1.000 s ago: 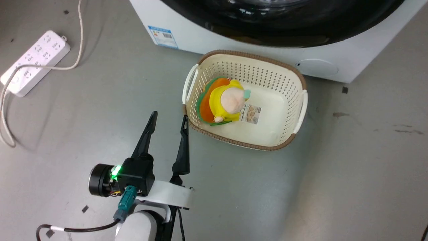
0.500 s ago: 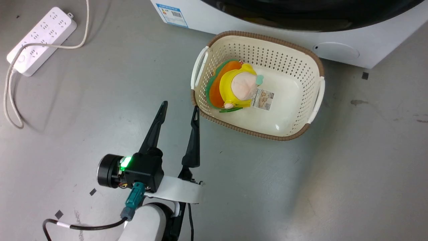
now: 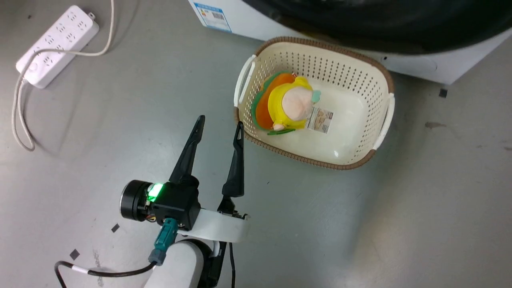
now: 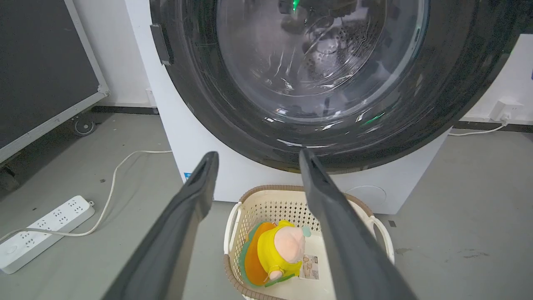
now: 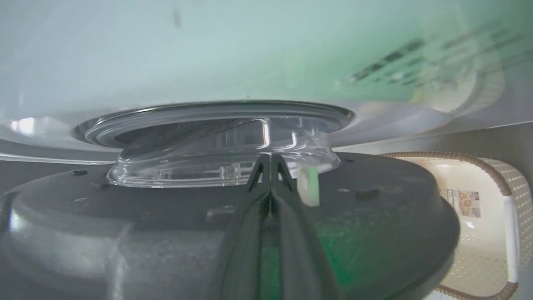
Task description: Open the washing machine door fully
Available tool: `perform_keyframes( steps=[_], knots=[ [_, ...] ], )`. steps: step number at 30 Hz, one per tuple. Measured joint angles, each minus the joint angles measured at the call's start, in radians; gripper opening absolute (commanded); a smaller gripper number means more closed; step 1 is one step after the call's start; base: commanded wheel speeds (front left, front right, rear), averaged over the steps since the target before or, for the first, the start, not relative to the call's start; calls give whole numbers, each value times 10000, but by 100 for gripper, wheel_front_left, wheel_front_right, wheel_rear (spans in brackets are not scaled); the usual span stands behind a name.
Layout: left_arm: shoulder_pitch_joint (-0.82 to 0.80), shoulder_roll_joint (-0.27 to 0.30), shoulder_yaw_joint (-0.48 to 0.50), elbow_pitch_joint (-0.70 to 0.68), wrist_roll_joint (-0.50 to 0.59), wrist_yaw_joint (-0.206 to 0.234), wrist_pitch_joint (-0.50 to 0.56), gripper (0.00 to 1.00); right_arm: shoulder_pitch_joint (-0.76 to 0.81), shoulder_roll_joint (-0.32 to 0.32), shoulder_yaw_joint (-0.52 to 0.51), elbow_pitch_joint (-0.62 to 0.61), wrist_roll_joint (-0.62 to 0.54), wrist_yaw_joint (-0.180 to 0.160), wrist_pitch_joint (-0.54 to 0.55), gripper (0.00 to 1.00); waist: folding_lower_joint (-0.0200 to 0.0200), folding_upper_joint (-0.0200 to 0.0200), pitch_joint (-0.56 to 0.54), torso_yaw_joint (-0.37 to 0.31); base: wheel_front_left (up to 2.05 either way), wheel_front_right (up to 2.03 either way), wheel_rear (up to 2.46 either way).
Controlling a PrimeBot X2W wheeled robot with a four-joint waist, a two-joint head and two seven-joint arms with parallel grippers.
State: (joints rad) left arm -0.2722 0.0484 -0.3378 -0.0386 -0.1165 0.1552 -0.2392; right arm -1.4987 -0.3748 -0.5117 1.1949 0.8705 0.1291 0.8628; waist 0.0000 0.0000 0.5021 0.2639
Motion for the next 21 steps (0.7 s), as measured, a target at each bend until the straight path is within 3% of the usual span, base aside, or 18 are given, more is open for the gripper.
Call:
perform_keyframes(
  steps=[7,8,15,21],
  knots=[
    [135,2,-27,305,-6,-6,-140,100,1052,579,-366,-61,1014,2,1221,0,0,0,-812,-65,0,0,0],
    [460,2,38,483,4,-69,-171,100,1902,1164,-259,-639,1172,4,1661,0,-1,0,-1244,-143,0,0,0],
    [1160,0,303,1323,-109,-453,-173,100,4416,2640,-31,-2140,1461,6,2518,0,-3,0,-2288,-366,0,0,0],
    [1407,0,382,1728,-209,-901,-171,100,6261,3181,226,-3315,1835,6,3256,0,-3,0,-3066,-443,0,0,0]
  ],
)
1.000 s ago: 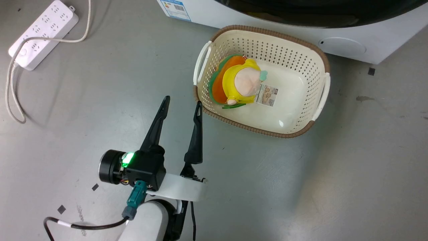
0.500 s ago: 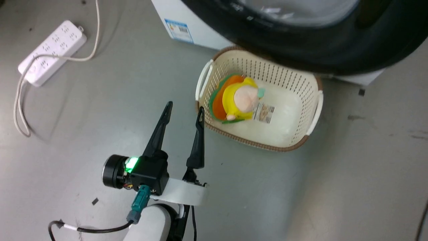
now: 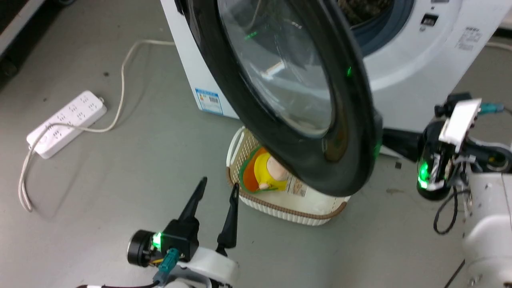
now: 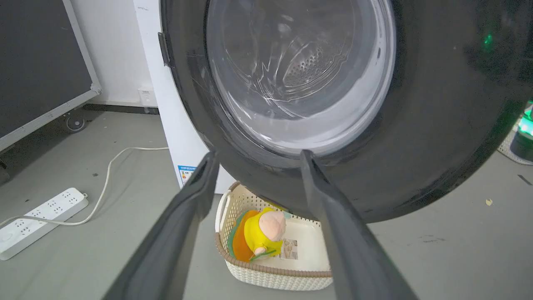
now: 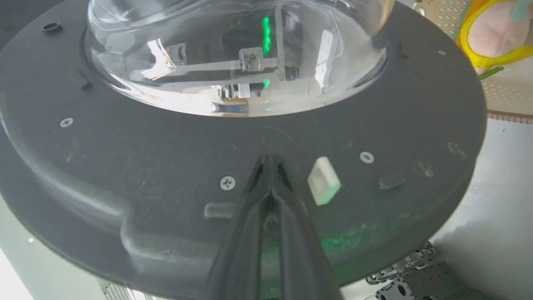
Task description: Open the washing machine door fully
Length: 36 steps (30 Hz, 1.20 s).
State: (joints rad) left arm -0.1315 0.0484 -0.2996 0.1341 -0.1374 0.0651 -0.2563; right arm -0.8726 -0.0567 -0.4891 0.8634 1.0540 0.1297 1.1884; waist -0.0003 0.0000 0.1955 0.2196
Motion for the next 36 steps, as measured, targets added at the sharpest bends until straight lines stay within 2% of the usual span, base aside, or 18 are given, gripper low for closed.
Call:
perform_keyframes(
  steps=[4,9,11,12,13,14,17,18,19,21,24,28,32,36],
  knots=[
    [179,-2,33,366,-71,-522,0,100,702,-63,951,-272,1335,0,322,0,0,0,-432,52,0,0,0],
    [292,4,199,389,-483,-1174,-2,100,1526,-27,3095,-477,3294,0,-157,0,0,0,-783,215,0,0,0],
    [306,4,228,443,-502,-1360,-2,100,1825,-6,4019,-704,4004,0,-497,0,2,0,-856,277,0,0,0],
    [319,15,247,502,-510,-1582,-2,100,2200,2,5250,-1137,4936,0,-1116,0,2,0,-901,351,0,0,0],
    [321,17,253,523,-510,-1643,-2,100,2317,6,5605,-1275,5172,0,-1350,0,3,0,-911,373,0,0,0],
    [322,46,286,527,-546,-1741,-2,100,2597,17,6475,-1630,5580,0,-2008,0,3,0,-929,418,0,0,0],
    [326,71,384,523,-616,-1799,-2,100,2801,42,6832,-1927,5588,0,-2667,0,3,0,-984,410,0,0,0],
    [339,81,431,523,-623,-1825,-2,100,2864,48,6821,-2046,5530,0,-2984,45,3,0,-1022,394,0,0,0],
    [366,100,491,527,-665,-1827,-2,100,2931,46,6794,-2169,5474,0,-3212,100,3,0,-1065,370,0,0,0],
    [434,153,598,539,-698,-1829,-2,100,3118,8,6606,-2460,5444,-2,-3678,100,3,0,-1170,303,0,0,0],
    [553,268,800,558,-719,-1843,-2,100,3511,-389,6452,-3269,4723,-2,-4784,100,2,0,-1369,153,0,0,0],
    [721,366,1076,614,-780,-1885,-2,100,4243,-1162,6385,-5076,2872,-2,-6972,100,2,0,-1645,-144,0,0,0],
    [791,533,1375,598,-859,-1891,-2,100,5111,-2385,7310,-6901,-387,0,-9503,100,2,0,-1887,-532,0,0,0],
    [940,650,1680,543,-970,-1912,-4,100,5900,-3099,7559,-7492,-2974,0,-11906,100,2,0,-2067,-977,0,0,0]
  ],
)
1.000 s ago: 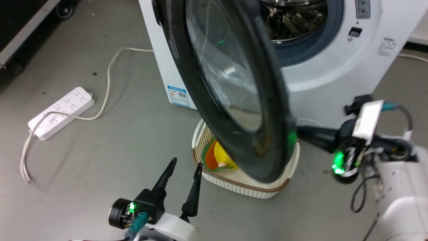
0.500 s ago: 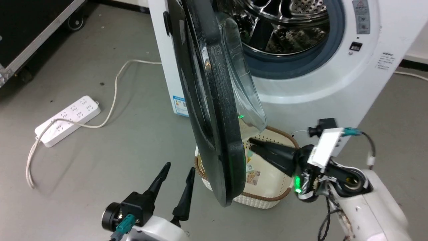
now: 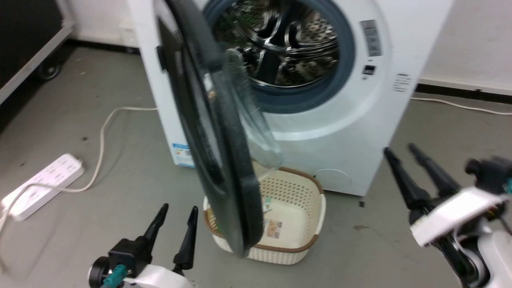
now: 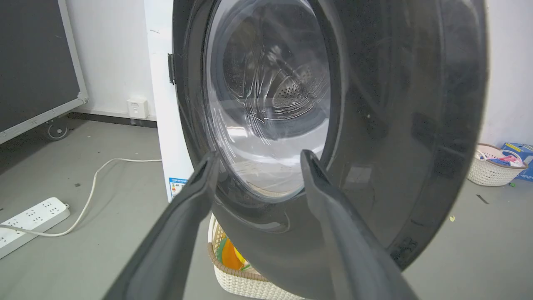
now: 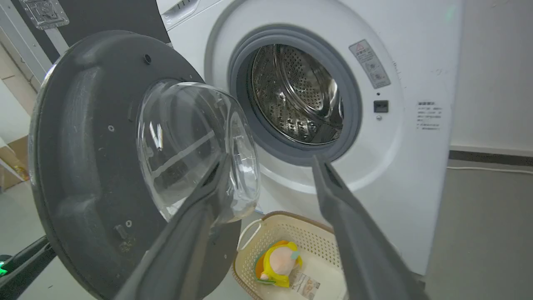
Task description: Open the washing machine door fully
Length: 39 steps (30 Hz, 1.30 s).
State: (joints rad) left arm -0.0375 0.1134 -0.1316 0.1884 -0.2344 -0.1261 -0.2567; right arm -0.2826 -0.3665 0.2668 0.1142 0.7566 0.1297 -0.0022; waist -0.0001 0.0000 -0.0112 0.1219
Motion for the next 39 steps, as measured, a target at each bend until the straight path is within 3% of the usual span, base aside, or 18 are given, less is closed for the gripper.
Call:
perform_keyframes(
  steps=[6,8,9,14,24,25,26,27,31,35,39],
  knots=[
    [219,50,345,-104,-77,0,-2,100,1199,33,-945,46,-3210,0,-2174,100,0,0,-125,-673,0,0,0],
    [255,77,453,-163,-75,0,-2,100,1709,460,-1363,2,-3893,0,-2382,100,0,0,-138,-857,0,0,0],
    [374,65,566,-257,-75,-2,-6,100,2531,1149,-1687,-255,-4930,0,-2485,100,1,0,-163,-1072,0,0,0],
    [460,-48,936,-502,-73,-2,-8,100,3609,2268,-2144,-558,-5914,0,-2548,100,1,0,-126,-1282,0,0,0],
    [615,-353,1187,-788,299,-2,-6,100,4015,2949,-2334,-803,-6552,2,-2550,100,2,0,-59,-1430,0,0,0],
    [631,-366,1170,-779,311,-2,-6,85,4015,2972,-2330,-805,-6552,2,-2550,100,1,0,-65,-1430,0,0,0],
    [647,-372,1139,-777,303,-2,-6,5,4015,2991,-2324,-807,-6552,2,-2550,100,1,0,-68,-1430,0,0,0],
    [658,-372,1106,-779,297,-2,-6,0,4014,3003,-2311,-809,-6552,2,-2550,100,1,0,-73,-1429,0,0,0],
    [670,-382,1110,-928,303,-2,-6,0,4012,3026,-2303,-825,-6541,2,-2550,100,1,0,-95,-1428,0,0,0],
    [574,-453,1743,-1781,286,27,-6,0,4009,3047,-2334,-844,-6498,2,-2550,100,1,0,-101,-1429,0,0,0],
    [93,-591,2487,-3158,25,591,-8,0,4005,3062,-2359,-859,-6491,2,-2550,100,1,0,-116,-1464,0,0,0]
  ],
)
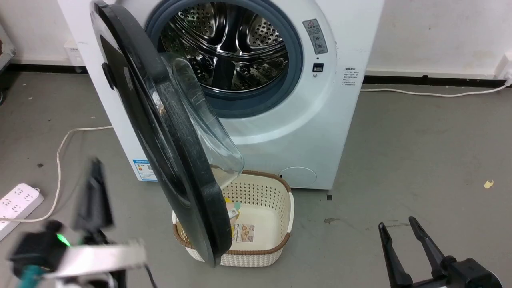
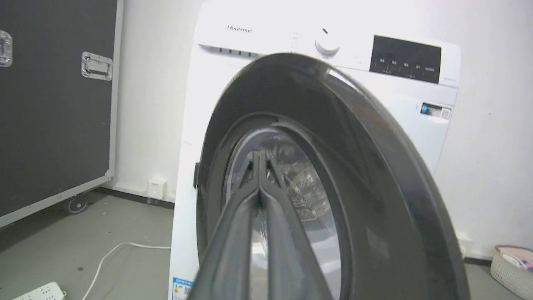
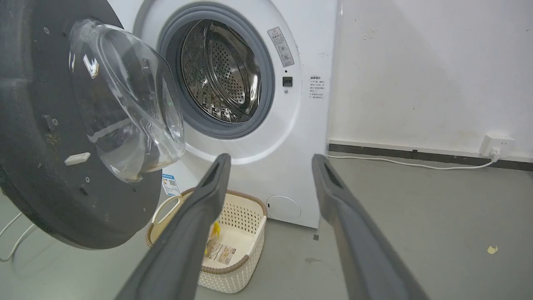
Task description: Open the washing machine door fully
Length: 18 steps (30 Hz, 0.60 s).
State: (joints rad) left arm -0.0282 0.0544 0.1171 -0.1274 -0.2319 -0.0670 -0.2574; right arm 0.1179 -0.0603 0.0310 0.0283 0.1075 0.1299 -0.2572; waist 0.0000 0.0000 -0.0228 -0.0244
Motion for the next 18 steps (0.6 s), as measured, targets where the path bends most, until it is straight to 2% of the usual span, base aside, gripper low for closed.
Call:
perform_keyframes(
  steps=[3,6,10,18],
  knots=[
    [-668,-15,121,-961,-27,128,0,0,-20,4,-13,-8,10,0,0,100,1,0,6,-39,0,0,0],
    [-1290,-21,-198,-1774,61,247,-2,0,-40,8,-6,-4,10,0,0,100,0,0,-10,-83,0,0,0],
    [-1566,-10,-1154,-2042,700,234,63,0,-41,12,23,21,10,0,0,100,0,0,-27,-177,0,0,0],
    [-1550,-36,-3400,-1965,1524,111,1298,0,-41,25,27,25,10,0,0,100,0,0,48,-303,0,0,0]
  ],
)
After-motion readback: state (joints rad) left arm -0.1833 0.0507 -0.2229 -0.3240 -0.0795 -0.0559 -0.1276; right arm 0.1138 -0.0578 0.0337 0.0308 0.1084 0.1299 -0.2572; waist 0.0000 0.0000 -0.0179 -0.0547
